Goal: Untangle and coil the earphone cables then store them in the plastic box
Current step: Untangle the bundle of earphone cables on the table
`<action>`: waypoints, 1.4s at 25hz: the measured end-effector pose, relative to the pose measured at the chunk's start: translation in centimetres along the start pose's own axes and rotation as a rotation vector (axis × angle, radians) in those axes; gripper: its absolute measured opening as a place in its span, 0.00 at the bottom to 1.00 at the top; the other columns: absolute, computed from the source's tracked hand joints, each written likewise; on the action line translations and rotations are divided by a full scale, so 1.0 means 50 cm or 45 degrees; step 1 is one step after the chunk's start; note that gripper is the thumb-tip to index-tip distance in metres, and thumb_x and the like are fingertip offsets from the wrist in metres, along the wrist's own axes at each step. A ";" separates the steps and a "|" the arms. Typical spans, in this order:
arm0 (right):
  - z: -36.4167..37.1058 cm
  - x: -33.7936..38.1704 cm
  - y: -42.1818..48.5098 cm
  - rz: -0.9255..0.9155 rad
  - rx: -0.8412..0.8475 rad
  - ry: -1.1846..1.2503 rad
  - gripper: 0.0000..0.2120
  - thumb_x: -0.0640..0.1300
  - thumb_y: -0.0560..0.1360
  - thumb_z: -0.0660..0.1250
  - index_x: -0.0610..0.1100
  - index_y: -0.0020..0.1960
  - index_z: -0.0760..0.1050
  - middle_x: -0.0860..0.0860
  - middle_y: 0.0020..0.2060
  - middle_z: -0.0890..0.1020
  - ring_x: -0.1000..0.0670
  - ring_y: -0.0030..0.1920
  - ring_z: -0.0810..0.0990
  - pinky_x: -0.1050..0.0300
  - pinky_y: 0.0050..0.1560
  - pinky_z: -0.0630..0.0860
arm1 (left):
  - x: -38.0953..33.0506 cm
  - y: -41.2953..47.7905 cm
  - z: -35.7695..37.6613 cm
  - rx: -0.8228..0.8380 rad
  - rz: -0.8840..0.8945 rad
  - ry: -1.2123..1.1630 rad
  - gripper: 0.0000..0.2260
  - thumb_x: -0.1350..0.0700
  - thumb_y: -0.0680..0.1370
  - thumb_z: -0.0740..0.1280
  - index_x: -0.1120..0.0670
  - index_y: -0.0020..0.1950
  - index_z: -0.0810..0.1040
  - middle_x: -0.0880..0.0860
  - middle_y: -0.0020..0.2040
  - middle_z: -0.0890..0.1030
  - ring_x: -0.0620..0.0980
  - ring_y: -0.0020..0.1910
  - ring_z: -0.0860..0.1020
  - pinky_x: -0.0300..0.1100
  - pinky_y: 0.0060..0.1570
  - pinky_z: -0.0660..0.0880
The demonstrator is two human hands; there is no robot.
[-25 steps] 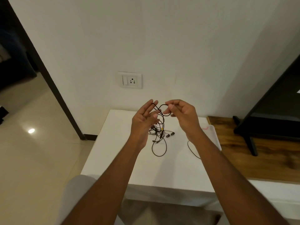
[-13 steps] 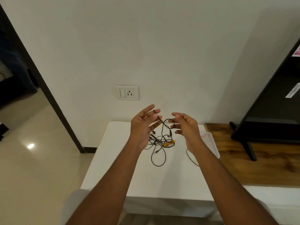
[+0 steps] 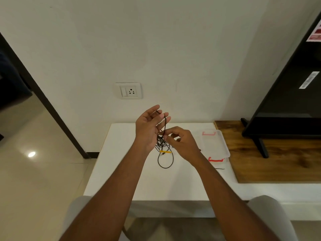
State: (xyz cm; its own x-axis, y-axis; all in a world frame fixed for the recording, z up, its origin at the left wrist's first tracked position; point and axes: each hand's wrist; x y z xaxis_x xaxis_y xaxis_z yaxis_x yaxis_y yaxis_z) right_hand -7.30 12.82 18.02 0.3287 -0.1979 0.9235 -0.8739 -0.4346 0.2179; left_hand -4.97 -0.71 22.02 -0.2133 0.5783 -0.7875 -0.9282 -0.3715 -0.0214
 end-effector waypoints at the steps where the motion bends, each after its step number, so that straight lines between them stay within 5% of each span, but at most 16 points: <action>1: 0.000 0.000 0.000 -0.035 -0.049 0.008 0.08 0.41 0.76 0.69 0.54 0.48 0.82 0.57 0.45 0.83 0.55 0.43 0.80 0.56 0.39 0.78 | 0.000 0.003 -0.005 -0.016 0.021 0.087 0.12 0.71 0.77 0.65 0.61 0.58 0.78 0.57 0.44 0.78 0.54 0.45 0.83 0.47 0.51 0.81; 6: -0.010 0.011 0.016 -0.011 -0.224 0.119 0.07 0.38 0.77 0.67 0.45 0.48 0.83 0.56 0.40 0.84 0.56 0.38 0.80 0.65 0.37 0.74 | 0.077 -0.027 -0.063 -0.193 0.079 0.830 0.05 0.59 0.77 0.70 0.52 0.52 0.81 0.56 0.47 0.84 0.46 0.45 0.81 0.42 0.47 0.76; 12: -0.025 0.032 0.021 0.150 -0.106 0.289 0.07 0.39 0.79 0.64 0.42 0.52 0.81 0.49 0.43 0.86 0.53 0.41 0.84 0.63 0.39 0.76 | 0.138 -0.094 -0.076 -0.027 0.030 0.784 0.04 0.60 0.78 0.69 0.58 0.49 0.83 0.53 0.41 0.85 0.47 0.40 0.83 0.34 0.42 0.76; 17: -0.048 0.079 0.029 0.275 -0.032 0.567 0.07 0.39 0.82 0.59 0.41 0.53 0.76 0.44 0.43 0.83 0.42 0.44 0.86 0.51 0.47 0.83 | 0.139 -0.103 -0.076 -0.086 0.123 0.736 0.05 0.63 0.77 0.68 0.61 0.45 0.83 0.53 0.32 0.81 0.46 0.33 0.79 0.37 0.40 0.77; 21: -0.064 0.094 0.038 0.298 -0.097 0.619 0.07 0.39 0.82 0.61 0.39 0.57 0.75 0.44 0.42 0.82 0.41 0.42 0.86 0.54 0.41 0.83 | 0.118 -0.110 -0.079 -0.120 0.126 0.546 0.04 0.64 0.76 0.70 0.60 0.43 0.84 0.53 0.31 0.81 0.49 0.30 0.78 0.42 0.37 0.77; 26: -0.072 0.093 0.036 0.387 -0.020 0.611 0.10 0.38 0.81 0.62 0.39 0.59 0.78 0.47 0.38 0.79 0.47 0.33 0.79 0.58 0.33 0.76 | 0.094 -0.112 -0.108 0.060 -0.045 0.457 0.10 0.57 0.80 0.64 0.60 0.47 0.84 0.58 0.38 0.84 0.53 0.33 0.80 0.43 0.38 0.77; 30: -0.098 0.129 0.025 0.349 0.293 0.238 0.12 0.42 0.81 0.61 0.45 0.56 0.83 0.53 0.30 0.72 0.54 0.26 0.59 0.63 0.26 0.57 | 0.113 -0.108 -0.112 -0.053 0.032 0.693 0.05 0.63 0.77 0.69 0.57 0.51 0.83 0.56 0.45 0.85 0.46 0.38 0.82 0.40 0.39 0.76; 33: -0.113 0.175 0.017 0.251 0.445 0.036 0.12 0.44 0.82 0.61 0.48 0.56 0.83 0.54 0.29 0.68 0.54 0.28 0.58 0.65 0.27 0.57 | 0.132 -0.079 -0.114 -0.185 0.187 0.968 0.18 0.65 0.74 0.71 0.53 0.62 0.76 0.47 0.56 0.78 0.36 0.40 0.78 0.30 0.38 0.75; 35: -0.115 0.201 0.015 0.183 0.497 0.017 0.12 0.45 0.82 0.61 0.49 0.56 0.83 0.53 0.29 0.67 0.53 0.29 0.59 0.65 0.27 0.57 | 0.154 -0.053 -0.129 -0.079 0.220 1.319 0.17 0.63 0.76 0.69 0.55 0.64 0.75 0.48 0.60 0.77 0.41 0.46 0.77 0.26 0.43 0.71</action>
State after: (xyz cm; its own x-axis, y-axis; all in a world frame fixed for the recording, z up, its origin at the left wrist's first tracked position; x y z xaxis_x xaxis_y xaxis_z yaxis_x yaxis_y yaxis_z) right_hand -6.71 15.57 29.29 0.2061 -0.2708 0.9403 -0.7081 -0.7045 -0.0476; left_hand -2.19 0.04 12.07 0.0510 -0.3794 -0.9238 -0.8865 -0.4432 0.1331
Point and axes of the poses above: each hand's wrist, its own y-axis towards the middle knuckle, its own z-axis out of the palm, x = y × z
